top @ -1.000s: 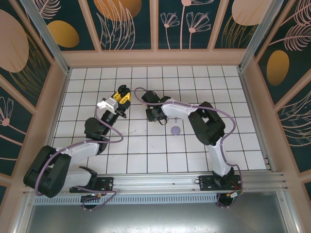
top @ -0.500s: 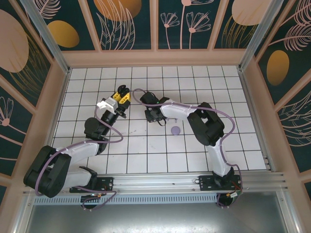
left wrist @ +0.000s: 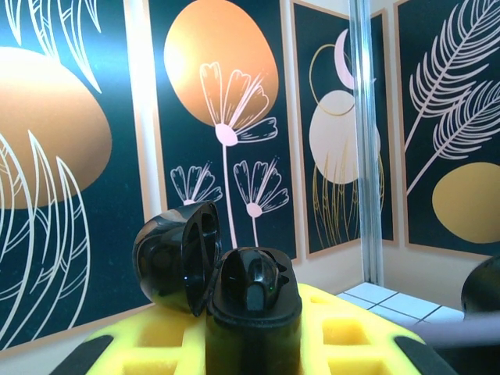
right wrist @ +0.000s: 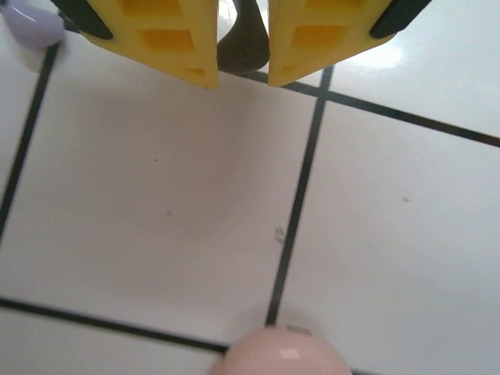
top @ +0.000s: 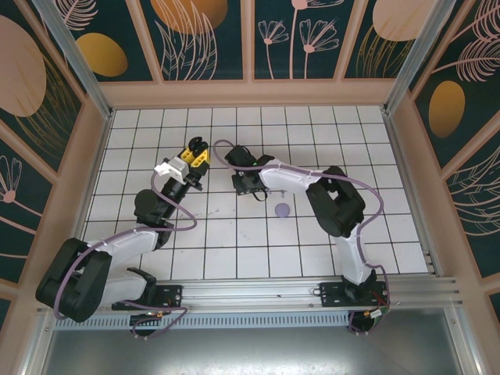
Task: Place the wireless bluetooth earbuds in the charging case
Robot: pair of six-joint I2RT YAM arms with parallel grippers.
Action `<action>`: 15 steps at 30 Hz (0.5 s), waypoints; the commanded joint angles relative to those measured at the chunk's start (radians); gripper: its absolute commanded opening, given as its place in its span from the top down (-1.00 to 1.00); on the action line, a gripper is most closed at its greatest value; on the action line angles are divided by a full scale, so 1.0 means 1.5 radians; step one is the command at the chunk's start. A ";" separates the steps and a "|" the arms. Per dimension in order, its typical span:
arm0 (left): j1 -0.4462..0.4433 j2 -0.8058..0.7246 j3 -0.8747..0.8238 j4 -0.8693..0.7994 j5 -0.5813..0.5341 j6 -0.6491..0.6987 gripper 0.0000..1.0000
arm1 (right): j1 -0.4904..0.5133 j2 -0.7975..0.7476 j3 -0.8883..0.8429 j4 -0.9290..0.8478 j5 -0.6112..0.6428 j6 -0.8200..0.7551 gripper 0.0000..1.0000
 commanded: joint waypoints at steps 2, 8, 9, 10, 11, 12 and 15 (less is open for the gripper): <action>0.004 -0.017 0.016 0.003 0.034 -0.001 1.00 | -0.004 -0.096 -0.004 0.003 0.017 0.011 0.63; 0.003 -0.015 0.038 -0.027 0.094 0.012 1.00 | -0.017 -0.194 -0.001 0.014 0.031 0.010 0.63; 0.003 -0.015 0.043 -0.037 0.105 0.014 1.00 | -0.018 -0.210 0.003 0.016 0.036 0.009 0.63; 0.003 -0.013 0.048 -0.046 0.117 0.017 1.00 | -0.020 -0.226 0.008 0.018 0.038 0.006 0.63; 0.003 -0.010 0.052 -0.052 0.132 0.022 1.00 | -0.021 -0.243 0.013 0.021 0.040 0.002 0.62; 0.003 -0.007 0.054 -0.055 0.141 0.024 1.00 | -0.022 -0.257 0.016 0.025 0.043 -0.002 0.62; 0.001 0.004 0.060 -0.054 0.172 0.027 1.00 | -0.022 -0.297 0.034 0.037 0.048 -0.017 0.62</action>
